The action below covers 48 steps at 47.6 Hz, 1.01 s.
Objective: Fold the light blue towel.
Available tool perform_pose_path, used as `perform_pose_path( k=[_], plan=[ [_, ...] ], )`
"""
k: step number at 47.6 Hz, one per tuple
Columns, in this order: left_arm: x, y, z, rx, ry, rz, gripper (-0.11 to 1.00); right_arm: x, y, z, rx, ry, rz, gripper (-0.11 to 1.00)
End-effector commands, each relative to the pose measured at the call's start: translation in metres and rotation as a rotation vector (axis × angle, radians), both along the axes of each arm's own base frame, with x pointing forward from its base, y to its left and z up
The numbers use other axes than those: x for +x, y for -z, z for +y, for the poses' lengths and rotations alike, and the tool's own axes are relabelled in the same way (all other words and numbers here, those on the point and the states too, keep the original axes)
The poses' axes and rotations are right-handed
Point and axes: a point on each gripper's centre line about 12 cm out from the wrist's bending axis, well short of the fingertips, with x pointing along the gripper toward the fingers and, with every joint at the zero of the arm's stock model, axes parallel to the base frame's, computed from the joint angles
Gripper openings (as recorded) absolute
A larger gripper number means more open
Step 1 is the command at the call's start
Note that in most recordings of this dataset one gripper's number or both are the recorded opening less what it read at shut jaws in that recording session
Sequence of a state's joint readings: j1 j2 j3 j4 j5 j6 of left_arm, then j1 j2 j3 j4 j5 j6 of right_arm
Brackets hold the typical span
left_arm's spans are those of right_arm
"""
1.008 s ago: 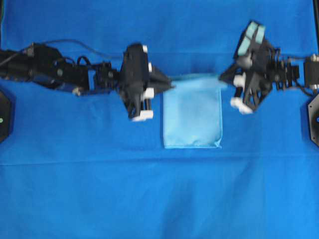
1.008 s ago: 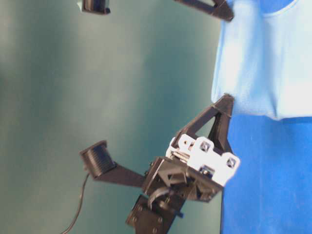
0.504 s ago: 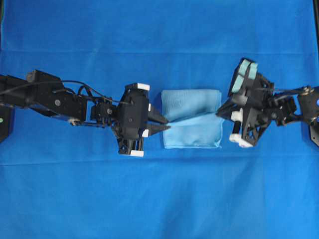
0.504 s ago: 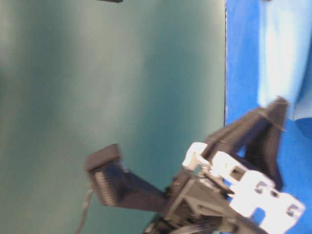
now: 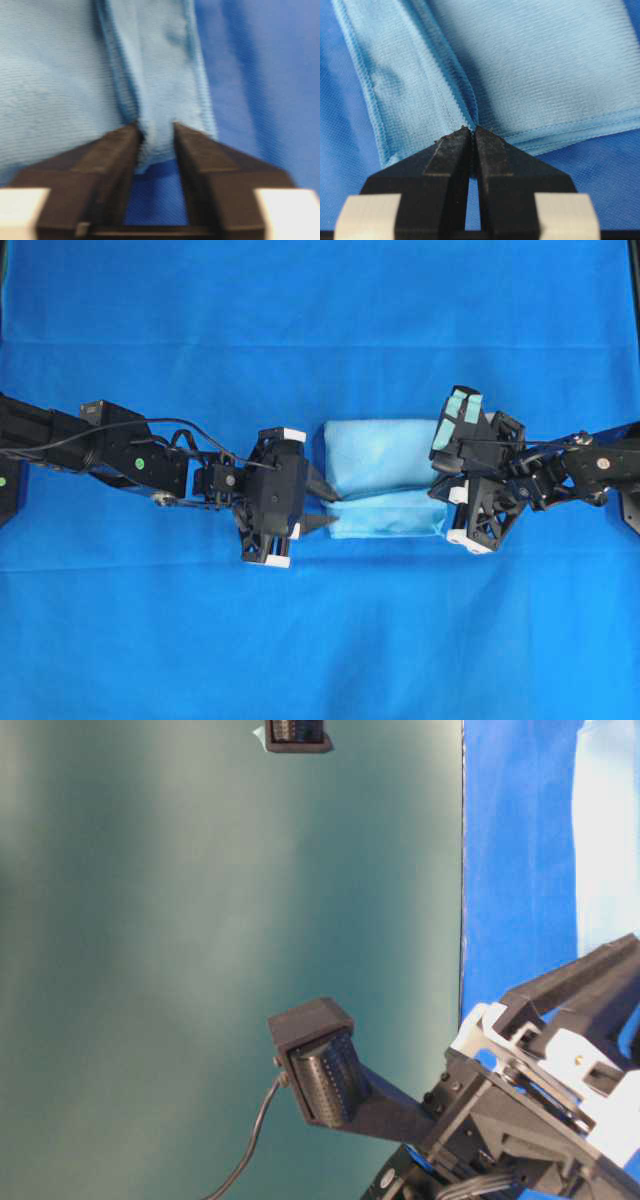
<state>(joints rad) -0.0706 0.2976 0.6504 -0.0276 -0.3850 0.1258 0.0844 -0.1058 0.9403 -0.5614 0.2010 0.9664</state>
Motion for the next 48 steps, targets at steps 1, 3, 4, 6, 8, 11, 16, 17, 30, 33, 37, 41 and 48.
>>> perform_pose_path(
  k=[1, 3, 4, 6, 8, 11, 16, 17, 30, 33, 37, 41, 48],
  plan=[
    [0.005, -0.011, -0.004, 0.0, 0.011, -0.04, 0.37, 0.005, -0.007, 0.004, 0.005, -0.011, -0.028, 0.11],
    [0.006, -0.012, -0.004, 0.0, 0.012, -0.043, 0.43, 0.006, -0.008, 0.005, 0.006, -0.016, -0.031, 0.23],
    [0.006, -0.013, -0.004, -0.001, 0.011, -0.045, 0.46, 0.006, -0.007, 0.006, 0.006, -0.018, -0.03, 0.3],
    [0.006, -0.014, -0.004, -0.001, 0.011, -0.045, 0.51, 0.006, -0.008, 0.008, 0.003, -0.026, -0.029, 0.44],
    [0.005, -0.018, -0.005, -0.002, 0.013, -0.051, 0.53, 0.005, -0.01, 0.01, -0.001, -0.032, -0.029, 0.55],
    [0.004, -0.028, -0.006, -0.003, 0.015, -0.069, 0.52, 0.005, -0.014, 0.012, -0.007, -0.038, -0.035, 0.65],
    [-0.001, -0.051, -0.009, -0.008, 0.023, -0.096, 0.52, 0.003, -0.028, 0.014, -0.025, -0.045, -0.057, 0.58],
    [-0.002, -0.055, -0.01, -0.008, 0.025, -0.099, 0.52, 0.003, -0.031, 0.014, -0.028, -0.046, -0.063, 0.57],
    [-0.03, -0.115, -0.012, -0.015, 0.04, -0.148, 0.52, -0.013, -0.081, 0.01, -0.087, -0.048, -0.17, 0.58],
    [-0.04, -0.128, -0.011, -0.016, 0.041, -0.167, 0.52, -0.021, -0.093, 0.007, -0.11, -0.048, -0.201, 0.58],
    [-0.055, -0.142, -0.01, -0.02, 0.04, -0.199, 0.52, -0.031, -0.104, 0.002, -0.143, -0.051, -0.236, 0.58],
    [-0.072, -0.154, -0.008, -0.023, 0.04, -0.234, 0.52, -0.042, -0.115, -0.002, -0.172, -0.062, -0.287, 0.58],
    [-0.109, -0.169, -0.004, -0.028, 0.04, -0.295, 0.52, -0.064, -0.137, -0.009, -0.209, -0.064, -0.395, 0.58]
  ],
)
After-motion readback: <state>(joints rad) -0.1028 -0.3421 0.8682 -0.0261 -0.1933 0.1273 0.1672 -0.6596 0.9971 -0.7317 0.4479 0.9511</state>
